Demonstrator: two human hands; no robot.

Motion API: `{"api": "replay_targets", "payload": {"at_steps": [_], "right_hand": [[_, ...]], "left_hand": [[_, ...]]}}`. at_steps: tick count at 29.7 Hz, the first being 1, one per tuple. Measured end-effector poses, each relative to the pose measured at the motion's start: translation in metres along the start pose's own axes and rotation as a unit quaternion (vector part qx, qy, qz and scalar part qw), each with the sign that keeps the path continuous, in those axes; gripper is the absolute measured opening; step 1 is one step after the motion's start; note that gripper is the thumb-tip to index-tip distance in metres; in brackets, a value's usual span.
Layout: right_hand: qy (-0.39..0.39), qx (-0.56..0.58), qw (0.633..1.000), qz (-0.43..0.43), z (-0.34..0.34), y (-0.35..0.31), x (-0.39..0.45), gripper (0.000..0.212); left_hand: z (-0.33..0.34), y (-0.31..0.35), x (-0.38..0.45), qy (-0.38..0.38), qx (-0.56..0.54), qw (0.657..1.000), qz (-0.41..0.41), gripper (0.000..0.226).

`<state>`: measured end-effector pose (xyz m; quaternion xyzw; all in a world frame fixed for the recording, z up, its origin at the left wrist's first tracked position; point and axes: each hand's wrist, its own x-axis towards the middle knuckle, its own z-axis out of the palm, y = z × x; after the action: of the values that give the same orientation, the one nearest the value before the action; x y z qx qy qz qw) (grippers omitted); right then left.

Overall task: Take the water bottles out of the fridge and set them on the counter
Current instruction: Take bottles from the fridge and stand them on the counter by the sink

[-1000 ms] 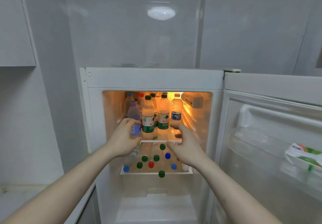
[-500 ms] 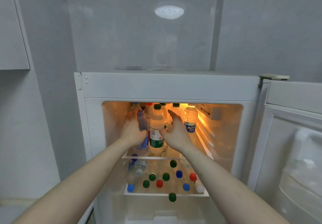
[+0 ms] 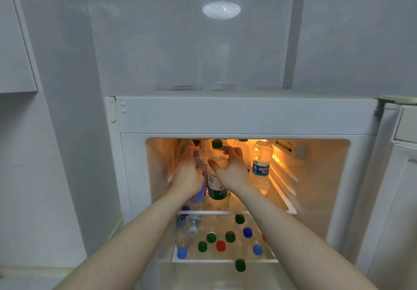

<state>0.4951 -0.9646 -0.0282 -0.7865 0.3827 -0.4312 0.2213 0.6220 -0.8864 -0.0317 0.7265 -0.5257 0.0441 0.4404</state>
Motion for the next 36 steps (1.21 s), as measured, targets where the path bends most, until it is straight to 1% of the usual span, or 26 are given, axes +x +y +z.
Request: {"api": "replay_targets", "payload": {"at_steps": [4,5,8,11,15,18,21,23,25,28,32,36], "right_hand": [[-0.003,0.044,0.999,0.006,-0.001,0.000,-0.009,0.057],[-0.002,0.052,0.999,0.012,-0.002,0.000,-0.012,0.058],[-0.003,0.069,0.998,0.010,-0.007,-0.003,-0.021,0.057],[0.010,0.072,0.997,-0.008,-0.008,-0.003,-0.033,0.050],[0.029,0.055,0.998,-0.023,-0.011,0.004,-0.049,0.046],[0.038,0.054,0.997,-0.031,-0.013,0.007,-0.057,0.045],[0.018,0.069,0.996,-0.046,-0.017,0.007,-0.065,0.044],[0.007,0.082,0.995,-0.055,-0.019,0.008,-0.070,0.046],[0.010,0.096,0.994,-0.046,-0.022,0.009,-0.078,0.049],[0.038,0.136,0.990,-0.031,-0.031,0.011,-0.091,0.050],[0.071,0.219,0.972,-0.046,-0.040,-0.009,-0.116,0.045],[0.034,0.280,0.957,-0.069,-0.042,-0.033,-0.156,0.051]], "left_hand": [[0.003,-0.010,-0.005,0.005,0.016,1.000,0.014,0.031],[0.004,-0.011,-0.006,0.004,0.017,1.000,0.020,0.030],[0.000,-0.005,-0.010,0.016,-0.032,0.999,0.024,0.038],[-0.002,-0.004,-0.018,0.015,-0.024,0.999,0.032,0.043],[-0.006,-0.004,-0.028,0.006,-0.007,1.000,0.015,0.053],[-0.013,-0.002,-0.038,0.010,-0.010,1.000,0.019,0.047],[-0.019,0.005,-0.054,0.008,-0.004,0.999,0.037,0.039],[-0.022,0.008,-0.066,0.001,-0.005,1.000,0.024,0.041],[-0.026,0.012,-0.081,0.002,-0.005,1.000,0.006,0.043],[-0.036,0.023,-0.107,0.031,-0.024,0.999,-0.007,0.041],[-0.057,0.034,-0.148,0.058,-0.049,0.996,-0.039,0.040],[-0.094,0.029,-0.208,0.065,-0.061,0.993,-0.080,0.042]]}}
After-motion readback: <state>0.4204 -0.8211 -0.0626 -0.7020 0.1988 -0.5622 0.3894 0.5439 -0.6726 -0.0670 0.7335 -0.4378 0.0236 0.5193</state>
